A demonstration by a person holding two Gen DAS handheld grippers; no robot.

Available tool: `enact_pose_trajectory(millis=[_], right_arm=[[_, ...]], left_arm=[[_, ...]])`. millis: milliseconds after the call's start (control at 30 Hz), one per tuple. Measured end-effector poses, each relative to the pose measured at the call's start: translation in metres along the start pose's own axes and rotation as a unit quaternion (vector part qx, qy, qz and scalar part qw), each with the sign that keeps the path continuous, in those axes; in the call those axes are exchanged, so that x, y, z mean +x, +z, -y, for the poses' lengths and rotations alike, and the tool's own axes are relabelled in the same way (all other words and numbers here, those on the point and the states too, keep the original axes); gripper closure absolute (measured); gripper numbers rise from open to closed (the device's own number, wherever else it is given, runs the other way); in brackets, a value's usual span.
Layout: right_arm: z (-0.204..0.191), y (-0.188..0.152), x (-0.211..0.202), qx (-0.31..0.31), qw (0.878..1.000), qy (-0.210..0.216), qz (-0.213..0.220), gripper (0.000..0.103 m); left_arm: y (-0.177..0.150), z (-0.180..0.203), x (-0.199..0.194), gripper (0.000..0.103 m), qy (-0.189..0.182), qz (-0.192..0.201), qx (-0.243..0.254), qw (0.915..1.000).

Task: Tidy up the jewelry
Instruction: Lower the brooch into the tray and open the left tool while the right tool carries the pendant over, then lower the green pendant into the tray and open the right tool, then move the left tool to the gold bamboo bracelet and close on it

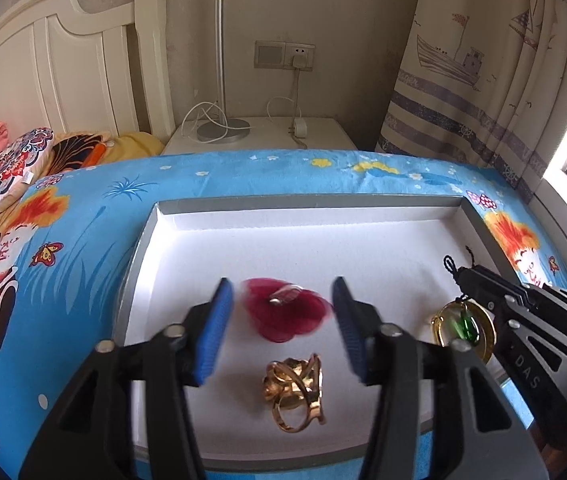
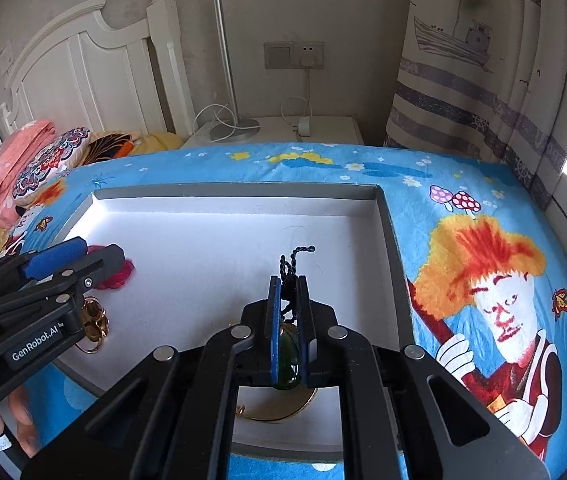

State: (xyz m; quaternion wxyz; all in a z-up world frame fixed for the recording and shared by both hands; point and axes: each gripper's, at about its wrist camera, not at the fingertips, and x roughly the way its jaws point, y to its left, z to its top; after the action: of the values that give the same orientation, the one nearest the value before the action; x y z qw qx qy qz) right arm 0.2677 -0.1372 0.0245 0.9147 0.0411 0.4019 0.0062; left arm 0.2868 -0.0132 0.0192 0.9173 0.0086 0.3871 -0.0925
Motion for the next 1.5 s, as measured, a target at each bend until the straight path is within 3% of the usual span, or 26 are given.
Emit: enact_pose_trajectory(millis=[33, 133, 167, 233, 467, 967, 1100, 1500], right_arm=[[0.0, 0.0, 0.0, 0.0, 1.0, -0.002, 0.0, 0.091], [-0.002, -0.002, -0.004, -0.002, 1.0, -0.005, 0.007, 0.063], [-0.003, -0.002, -0.007, -0.004, 1.0, -0.006, 0.01, 0.059], [-0.005, -0.003, -0.012, -0.008, 1.0, -0.007, 0.017, 0.058], [-0.008, -0.01, -0.038, -0.009, 0.999, 0.001, 0.039, 0.041], [-0.009, -0.067, -0.117, -0.003, 0.997, 0.02, 0.069, 0.036], [-0.004, -0.083, -0.139, -0.004, 0.997, 0.01, 0.081, 0.036], [0.012, -0.133, -0.184, 0.001, 0.994, -0.03, 0.103, 0.034]], left_arm=[[0.0, 0.0, -0.001, 0.039, 0.001, 0.002, 0.0, 1.0], [-0.001, 0.001, -0.006, 0.039, 0.004, 0.006, 0.003, 1.0], [-0.001, 0.001, -0.007, 0.039, 0.005, 0.007, 0.003, 1.0], [-0.003, 0.001, -0.012, 0.039, 0.006, 0.011, 0.003, 0.9999], [-0.011, 0.004, -0.042, 0.034, 0.004, 0.032, 0.007, 0.9994], [-0.068, 0.009, -0.125, 0.034, 0.006, 0.063, 0.006, 0.998], [-0.088, 0.007, -0.147, 0.034, 0.004, 0.071, 0.005, 0.9975], [-0.141, 0.003, -0.192, 0.048, 0.011, 0.079, 0.01, 0.9968]])
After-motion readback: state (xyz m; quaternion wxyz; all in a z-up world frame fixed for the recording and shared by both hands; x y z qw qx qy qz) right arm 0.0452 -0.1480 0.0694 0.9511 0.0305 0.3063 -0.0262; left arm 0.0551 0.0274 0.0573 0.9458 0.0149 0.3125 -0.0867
